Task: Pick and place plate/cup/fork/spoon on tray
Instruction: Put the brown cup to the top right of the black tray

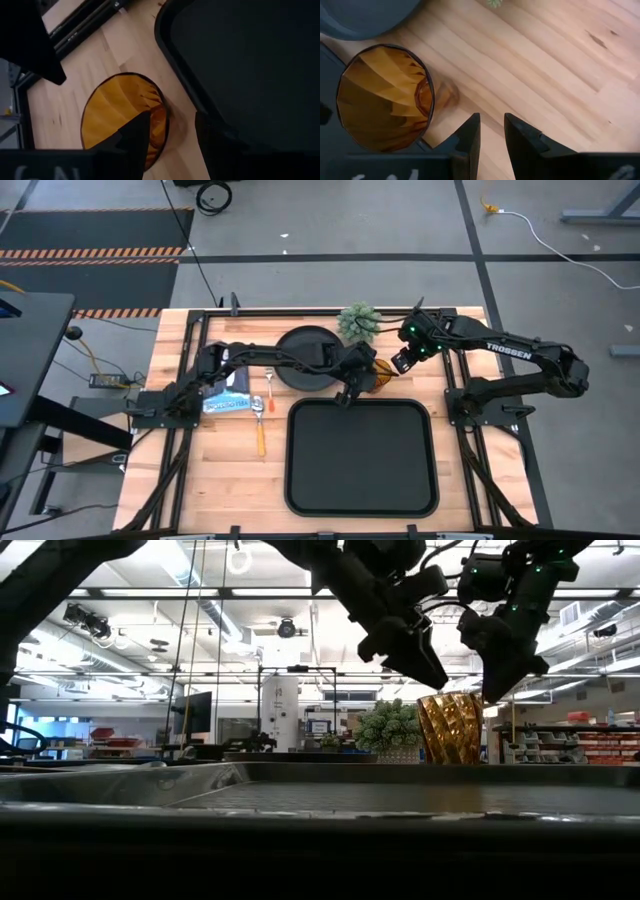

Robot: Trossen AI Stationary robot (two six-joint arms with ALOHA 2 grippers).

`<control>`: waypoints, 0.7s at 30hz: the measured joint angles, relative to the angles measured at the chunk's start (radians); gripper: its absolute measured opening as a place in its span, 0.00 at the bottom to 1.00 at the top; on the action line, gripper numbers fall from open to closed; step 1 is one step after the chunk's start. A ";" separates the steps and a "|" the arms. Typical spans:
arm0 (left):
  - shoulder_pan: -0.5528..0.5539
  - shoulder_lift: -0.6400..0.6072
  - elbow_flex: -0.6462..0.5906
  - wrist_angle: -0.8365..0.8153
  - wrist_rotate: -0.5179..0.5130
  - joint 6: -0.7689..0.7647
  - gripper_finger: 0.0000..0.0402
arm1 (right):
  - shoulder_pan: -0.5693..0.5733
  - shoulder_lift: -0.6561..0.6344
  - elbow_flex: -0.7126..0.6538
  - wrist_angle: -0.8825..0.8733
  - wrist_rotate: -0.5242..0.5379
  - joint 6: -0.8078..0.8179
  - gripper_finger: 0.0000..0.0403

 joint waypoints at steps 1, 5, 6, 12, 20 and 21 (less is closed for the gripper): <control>0.003 0.000 -0.005 0.000 0.005 0.005 0.41 | 0.001 0.000 0.000 0.001 0.000 0.004 0.23; 0.019 0.010 -0.008 -0.001 0.013 0.011 0.41 | 0.006 0.000 0.000 0.011 0.015 0.009 0.23; 0.022 0.011 -0.009 -0.004 0.014 0.011 0.41 | 0.007 0.000 0.000 0.016 0.021 0.011 0.23; 0.037 0.025 -0.010 -0.018 0.012 0.033 0.34 | 0.008 0.000 0.000 0.033 0.023 0.014 0.23; 0.030 0.039 -0.010 -0.014 0.002 0.122 0.22 | 0.008 0.001 0.000 0.034 0.023 0.014 0.23; 0.028 0.039 -0.010 -0.010 0.002 0.128 0.21 | 0.008 0.000 0.000 0.034 0.023 0.014 0.23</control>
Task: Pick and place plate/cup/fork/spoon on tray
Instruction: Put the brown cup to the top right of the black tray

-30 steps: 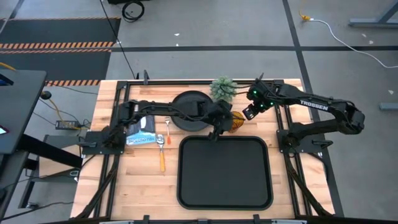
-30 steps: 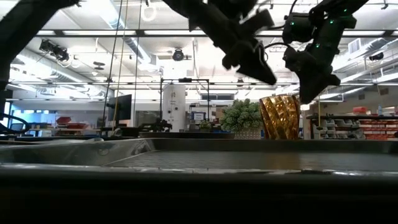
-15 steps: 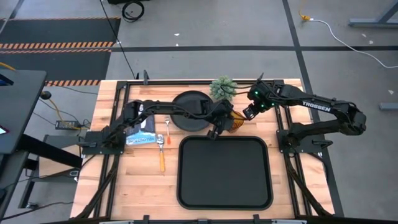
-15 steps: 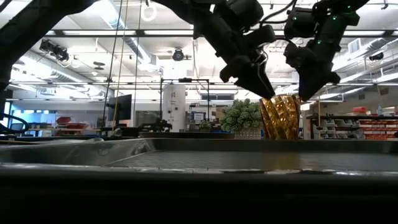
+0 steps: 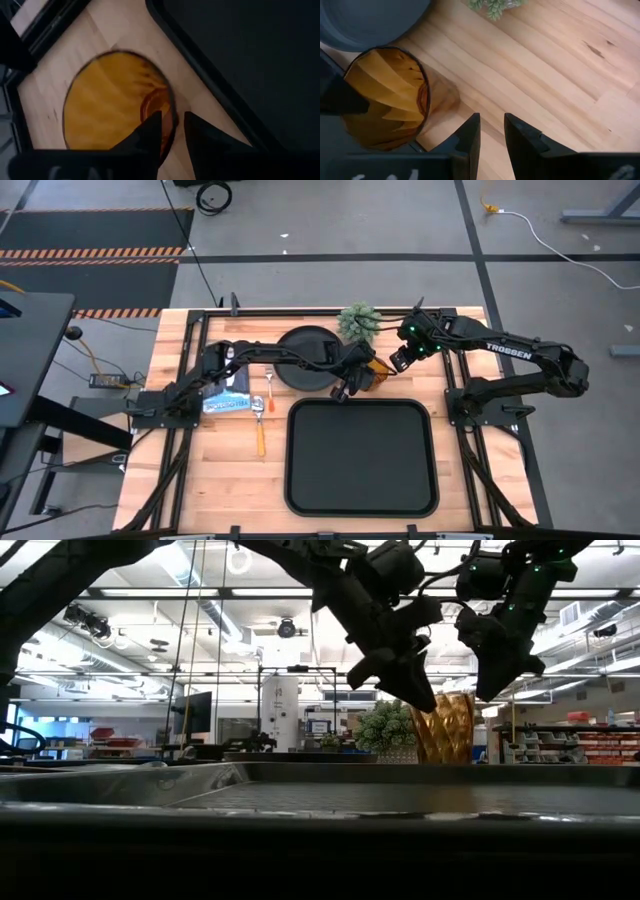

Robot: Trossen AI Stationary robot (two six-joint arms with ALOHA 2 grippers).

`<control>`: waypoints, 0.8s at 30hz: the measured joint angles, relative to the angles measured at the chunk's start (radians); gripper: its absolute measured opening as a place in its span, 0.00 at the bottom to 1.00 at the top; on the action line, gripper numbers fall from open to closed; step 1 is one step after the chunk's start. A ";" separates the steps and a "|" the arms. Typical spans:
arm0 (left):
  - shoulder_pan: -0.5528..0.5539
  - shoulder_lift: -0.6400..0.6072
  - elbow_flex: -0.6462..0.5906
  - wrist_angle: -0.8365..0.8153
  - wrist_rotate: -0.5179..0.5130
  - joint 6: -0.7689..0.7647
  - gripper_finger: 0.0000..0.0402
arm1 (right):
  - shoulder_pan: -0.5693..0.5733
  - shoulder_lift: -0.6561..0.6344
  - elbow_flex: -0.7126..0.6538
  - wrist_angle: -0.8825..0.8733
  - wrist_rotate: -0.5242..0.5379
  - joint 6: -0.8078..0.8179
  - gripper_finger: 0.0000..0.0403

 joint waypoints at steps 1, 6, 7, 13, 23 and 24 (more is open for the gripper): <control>-0.001 0.000 0.000 -0.001 0.000 0.003 0.19 | 0.000 0.000 0.000 0.000 0.000 0.000 0.23; 0.003 -0.001 0.035 -0.025 0.003 -0.049 0.09 | 0.000 0.000 0.000 0.015 0.000 0.000 0.23; 0.004 -0.001 0.043 -0.033 0.001 -0.067 0.07 | 0.000 0.000 0.000 0.015 -0.001 0.000 0.23; 0.020 -0.002 0.090 -0.057 0.023 -0.174 0.03 | 0.000 0.000 0.000 0.015 -0.002 -0.011 0.23; -0.020 -0.002 0.109 -0.060 0.189 -0.363 0.03 | -0.014 0.000 0.000 0.014 0.019 -0.075 0.23; -0.033 -0.002 0.109 -0.058 0.188 -0.367 0.03 | -0.022 0.000 0.000 0.014 0.030 -0.081 0.23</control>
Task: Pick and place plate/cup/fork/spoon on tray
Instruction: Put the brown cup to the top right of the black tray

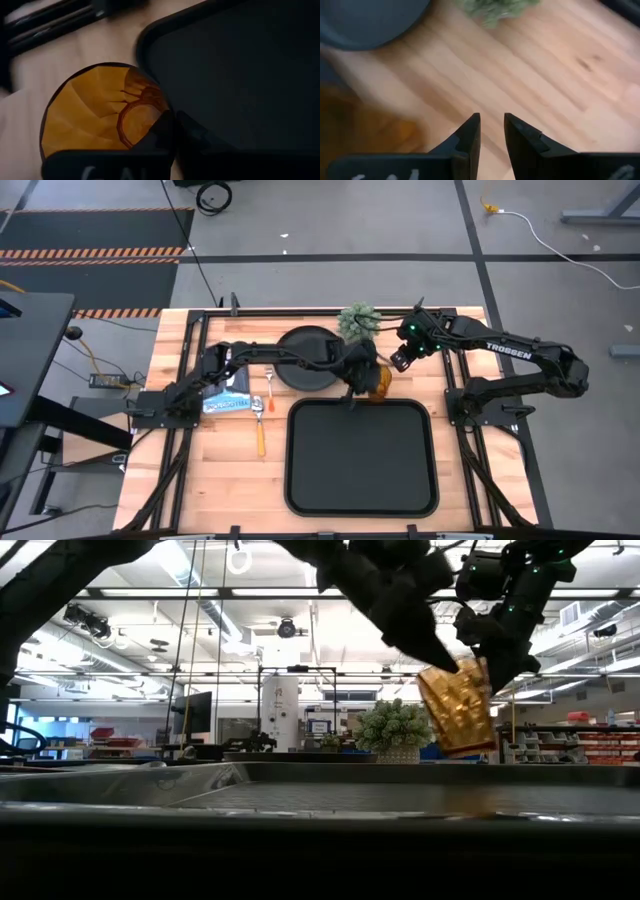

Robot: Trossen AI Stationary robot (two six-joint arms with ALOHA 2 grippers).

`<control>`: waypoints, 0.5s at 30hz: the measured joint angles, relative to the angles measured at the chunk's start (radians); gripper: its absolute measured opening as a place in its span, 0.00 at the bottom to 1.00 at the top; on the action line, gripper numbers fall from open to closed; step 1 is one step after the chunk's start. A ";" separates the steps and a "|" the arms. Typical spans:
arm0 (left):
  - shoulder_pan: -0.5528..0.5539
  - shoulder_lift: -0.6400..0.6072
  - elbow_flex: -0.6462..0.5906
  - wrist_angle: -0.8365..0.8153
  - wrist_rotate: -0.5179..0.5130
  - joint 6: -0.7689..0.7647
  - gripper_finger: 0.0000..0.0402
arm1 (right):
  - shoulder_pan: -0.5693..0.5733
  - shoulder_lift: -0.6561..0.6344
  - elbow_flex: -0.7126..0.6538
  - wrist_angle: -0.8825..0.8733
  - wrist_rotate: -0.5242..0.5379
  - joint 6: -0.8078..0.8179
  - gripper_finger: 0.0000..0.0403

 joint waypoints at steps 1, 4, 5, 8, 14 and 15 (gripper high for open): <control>-0.013 0.000 0.000 0.000 0.000 0.000 0.03 | -0.009 0.000 0.000 0.000 0.007 -0.006 0.23; -0.049 0.000 0.000 0.001 -0.014 0.001 0.03 | -0.035 0.000 0.000 0.000 0.012 -0.022 0.21; -0.060 0.000 0.000 0.006 -0.019 0.001 0.03 | -0.043 0.000 0.000 0.000 0.012 -0.023 0.20; -0.091 0.001 0.000 0.038 -0.023 0.001 0.03 | -0.072 0.000 0.000 0.000 0.012 -0.024 0.18; -0.140 0.037 0.000 0.194 -0.036 -0.013 0.03 | -0.127 0.000 0.000 0.000 0.015 -0.024 0.14; -0.146 0.038 0.000 0.194 -0.041 -0.018 0.03 | -0.132 0.000 0.000 -0.001 0.014 -0.024 0.14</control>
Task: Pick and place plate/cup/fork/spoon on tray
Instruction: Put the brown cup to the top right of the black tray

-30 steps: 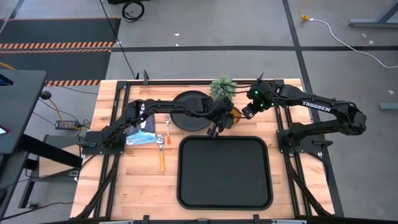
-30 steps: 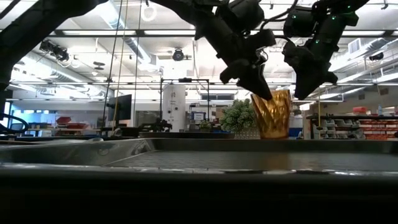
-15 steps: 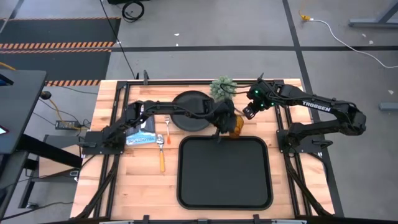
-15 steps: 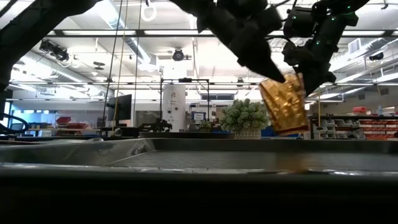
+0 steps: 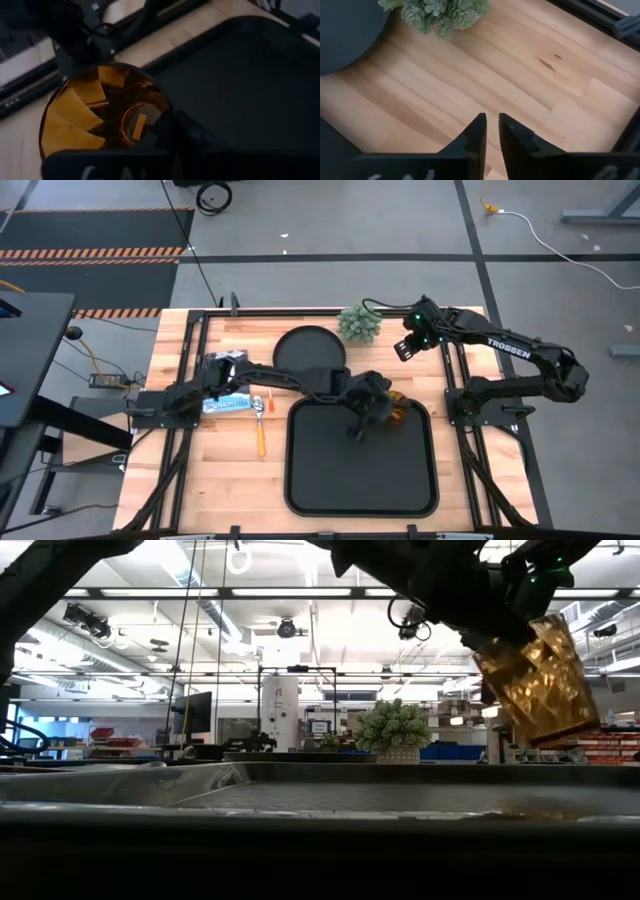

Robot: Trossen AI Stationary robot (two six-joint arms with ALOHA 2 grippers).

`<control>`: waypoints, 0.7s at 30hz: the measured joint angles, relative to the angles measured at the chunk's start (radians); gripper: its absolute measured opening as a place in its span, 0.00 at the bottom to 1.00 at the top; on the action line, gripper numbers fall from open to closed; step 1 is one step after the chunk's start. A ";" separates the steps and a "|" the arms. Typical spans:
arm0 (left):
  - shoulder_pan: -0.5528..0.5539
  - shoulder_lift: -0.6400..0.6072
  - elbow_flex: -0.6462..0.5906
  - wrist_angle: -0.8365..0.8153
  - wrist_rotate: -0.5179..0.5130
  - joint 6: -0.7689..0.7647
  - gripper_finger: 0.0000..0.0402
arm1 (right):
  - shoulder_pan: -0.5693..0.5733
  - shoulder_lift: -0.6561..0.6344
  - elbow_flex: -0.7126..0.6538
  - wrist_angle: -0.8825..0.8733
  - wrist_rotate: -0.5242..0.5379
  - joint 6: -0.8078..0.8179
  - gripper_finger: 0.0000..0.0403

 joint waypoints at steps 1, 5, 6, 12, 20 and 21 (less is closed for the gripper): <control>-0.006 0.000 -0.001 -0.001 -0.001 -0.002 0.03 | -0.002 0.000 0.000 0.000 0.000 0.000 0.14; -0.032 0.000 0.000 0.059 -0.006 -0.002 0.03 | -0.006 0.001 0.000 0.000 -0.008 0.000 0.13; -0.037 0.000 0.000 0.078 -0.006 -0.002 0.03 | -0.006 0.001 0.000 0.000 -0.011 0.000 0.13; -0.049 0.022 0.002 0.174 -0.002 0.021 0.03 | -0.005 0.001 0.000 0.002 -0.023 0.003 0.13; -0.028 0.044 -0.001 0.021 -0.007 0.022 0.03 | -0.003 0.001 0.000 0.020 -0.028 0.000 0.13; -0.028 0.043 -0.001 0.011 -0.006 0.023 0.03 | -0.003 0.001 0.000 0.028 -0.028 0.000 0.13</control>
